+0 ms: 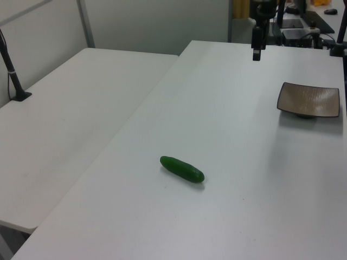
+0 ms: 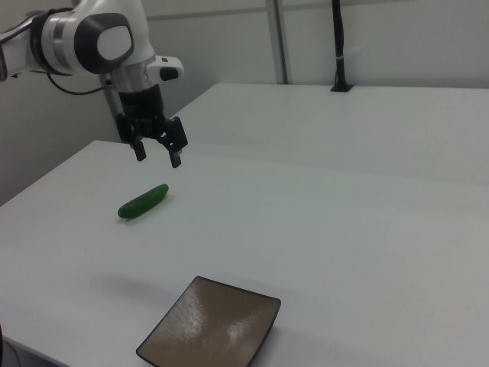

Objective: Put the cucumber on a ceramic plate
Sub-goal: 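Move the open gripper over the green cucumber, then lower the gripper and close it around the cucumber's middle, then lift the cucumber and carry it over the brown square plate, then lower the cucumber onto the plate and open the gripper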

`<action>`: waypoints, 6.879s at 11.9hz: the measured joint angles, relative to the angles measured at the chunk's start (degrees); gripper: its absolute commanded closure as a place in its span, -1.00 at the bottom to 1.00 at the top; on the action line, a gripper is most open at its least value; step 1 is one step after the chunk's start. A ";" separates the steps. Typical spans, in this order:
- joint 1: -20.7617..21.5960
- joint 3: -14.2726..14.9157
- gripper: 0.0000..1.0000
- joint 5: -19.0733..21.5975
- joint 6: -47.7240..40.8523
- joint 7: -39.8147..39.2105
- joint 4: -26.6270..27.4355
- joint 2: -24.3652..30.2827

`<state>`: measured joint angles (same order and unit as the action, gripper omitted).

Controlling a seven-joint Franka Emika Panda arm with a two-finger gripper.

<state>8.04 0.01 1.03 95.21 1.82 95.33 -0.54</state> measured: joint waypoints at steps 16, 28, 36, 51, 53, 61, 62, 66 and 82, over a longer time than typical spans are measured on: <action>-4.99 -10.55 -1.00 2.59 15.73 23.52 0.05 -4.81; 9.24 -16.04 -1.00 -15.09 23.35 42.97 -17.80 -34.49; 13.19 -16.09 0.35 -25.67 27.70 47.61 -22.63 -45.86; 1.94 -16.67 0.39 -20.86 27.48 32.84 -3.30 -24.10; -0.30 -16.47 0.39 -17.91 26.07 26.45 3.01 -17.92; -5.00 -6.25 0.39 -9.92 13.89 0.64 16.52 2.15; -6.15 -5.96 0.39 -9.85 13.74 -1.03 19.35 4.55; -8.76 -2.48 0.39 -9.84 10.82 -6.78 26.31 7.21; -9.18 7.64 -1.00 -10.29 7.67 -14.56 27.74 3.59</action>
<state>-1.15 7.65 -9.26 102.88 -12.74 123.06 3.05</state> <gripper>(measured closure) 0.000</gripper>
